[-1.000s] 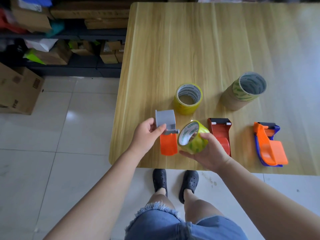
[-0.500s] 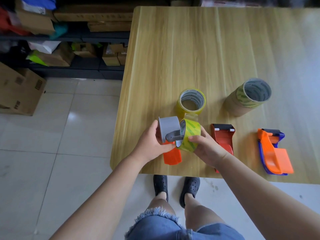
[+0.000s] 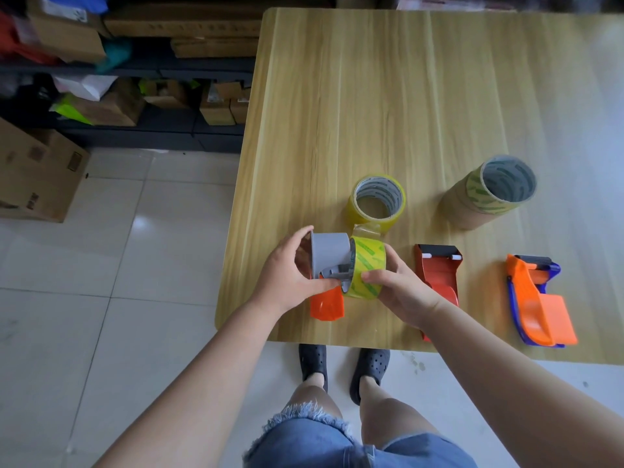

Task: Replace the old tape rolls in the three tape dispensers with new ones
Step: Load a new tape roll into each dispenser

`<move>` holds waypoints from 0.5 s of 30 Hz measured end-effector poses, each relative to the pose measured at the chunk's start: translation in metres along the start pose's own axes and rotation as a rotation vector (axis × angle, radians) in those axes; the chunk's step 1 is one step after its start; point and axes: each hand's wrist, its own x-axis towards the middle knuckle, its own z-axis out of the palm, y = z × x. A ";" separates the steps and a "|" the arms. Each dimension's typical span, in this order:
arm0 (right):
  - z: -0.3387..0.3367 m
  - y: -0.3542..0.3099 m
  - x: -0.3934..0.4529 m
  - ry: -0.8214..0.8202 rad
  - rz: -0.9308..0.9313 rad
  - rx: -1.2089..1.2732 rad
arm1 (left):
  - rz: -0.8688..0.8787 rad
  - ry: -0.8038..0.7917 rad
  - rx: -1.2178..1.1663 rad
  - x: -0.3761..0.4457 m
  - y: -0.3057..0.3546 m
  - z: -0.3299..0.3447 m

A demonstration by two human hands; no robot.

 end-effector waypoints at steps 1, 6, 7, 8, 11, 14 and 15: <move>0.001 -0.001 0.001 0.003 -0.003 -0.007 | 0.034 0.000 0.029 0.000 -0.001 -0.001; 0.002 -0.002 0.009 -0.012 -0.016 -0.016 | 0.023 -0.081 -0.023 -0.002 -0.003 0.002; 0.002 -0.003 0.011 -0.020 -0.009 -0.023 | 0.024 -0.078 -0.019 -0.002 -0.003 0.003; 0.001 -0.003 0.012 -0.028 -0.001 -0.028 | 0.023 -0.073 -0.026 -0.002 -0.004 0.004; 0.001 -0.007 0.016 -0.049 0.010 -0.065 | -0.004 -0.087 -0.078 -0.002 0.001 0.005; 0.002 -0.009 0.018 -0.054 0.018 -0.110 | -0.050 -0.122 -0.153 -0.002 0.004 0.006; 0.003 -0.009 0.018 -0.048 0.017 -0.117 | -0.073 -0.133 -0.194 -0.003 0.005 0.006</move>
